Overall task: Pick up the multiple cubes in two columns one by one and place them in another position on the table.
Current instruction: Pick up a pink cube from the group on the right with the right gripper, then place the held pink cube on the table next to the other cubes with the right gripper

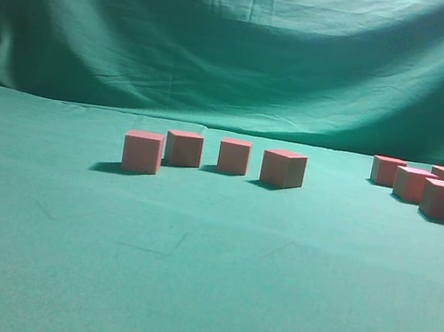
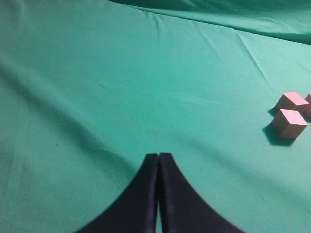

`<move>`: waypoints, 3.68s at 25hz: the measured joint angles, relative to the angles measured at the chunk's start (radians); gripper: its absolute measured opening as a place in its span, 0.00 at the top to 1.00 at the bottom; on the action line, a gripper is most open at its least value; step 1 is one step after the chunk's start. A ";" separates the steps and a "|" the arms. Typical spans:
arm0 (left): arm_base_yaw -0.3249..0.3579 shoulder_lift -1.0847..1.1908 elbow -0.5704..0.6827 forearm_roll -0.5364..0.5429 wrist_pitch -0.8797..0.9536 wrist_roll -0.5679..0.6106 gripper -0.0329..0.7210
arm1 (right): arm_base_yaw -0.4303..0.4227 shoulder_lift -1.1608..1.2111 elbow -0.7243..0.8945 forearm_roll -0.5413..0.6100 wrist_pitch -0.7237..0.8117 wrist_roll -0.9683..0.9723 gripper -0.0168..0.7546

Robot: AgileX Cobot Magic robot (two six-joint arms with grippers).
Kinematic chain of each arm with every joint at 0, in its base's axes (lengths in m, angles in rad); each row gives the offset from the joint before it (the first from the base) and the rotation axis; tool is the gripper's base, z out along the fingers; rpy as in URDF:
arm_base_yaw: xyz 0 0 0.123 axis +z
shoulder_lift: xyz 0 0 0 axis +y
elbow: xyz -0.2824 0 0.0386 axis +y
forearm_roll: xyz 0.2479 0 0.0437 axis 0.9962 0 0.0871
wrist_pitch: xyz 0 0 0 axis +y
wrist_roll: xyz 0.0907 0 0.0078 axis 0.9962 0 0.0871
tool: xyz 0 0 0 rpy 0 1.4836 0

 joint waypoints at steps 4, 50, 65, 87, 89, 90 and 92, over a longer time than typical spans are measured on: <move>0.000 0.000 0.000 0.000 0.000 0.000 0.96 | -0.072 -0.119 0.223 -0.017 0.003 0.000 0.25; 0.000 0.000 0.000 0.000 0.000 0.000 0.96 | -0.398 0.061 0.966 -0.007 -0.612 0.050 0.64; 0.000 0.000 0.000 0.000 0.000 0.000 0.96 | -0.089 -0.124 0.823 0.100 -0.313 -0.141 0.64; 0.000 0.000 0.000 0.000 0.000 0.000 0.96 | 0.118 0.331 0.467 0.074 -0.288 -0.227 0.64; 0.000 0.000 0.000 0.000 0.000 0.000 0.96 | 0.118 0.345 0.460 0.072 -0.290 -0.227 0.64; 0.000 0.000 0.000 0.000 0.000 0.000 0.96 | 0.118 0.345 0.458 0.072 -0.296 -0.227 0.64; 0.000 0.000 0.000 0.000 0.000 0.000 0.96 | 0.118 0.345 0.458 0.072 -0.304 -0.227 0.64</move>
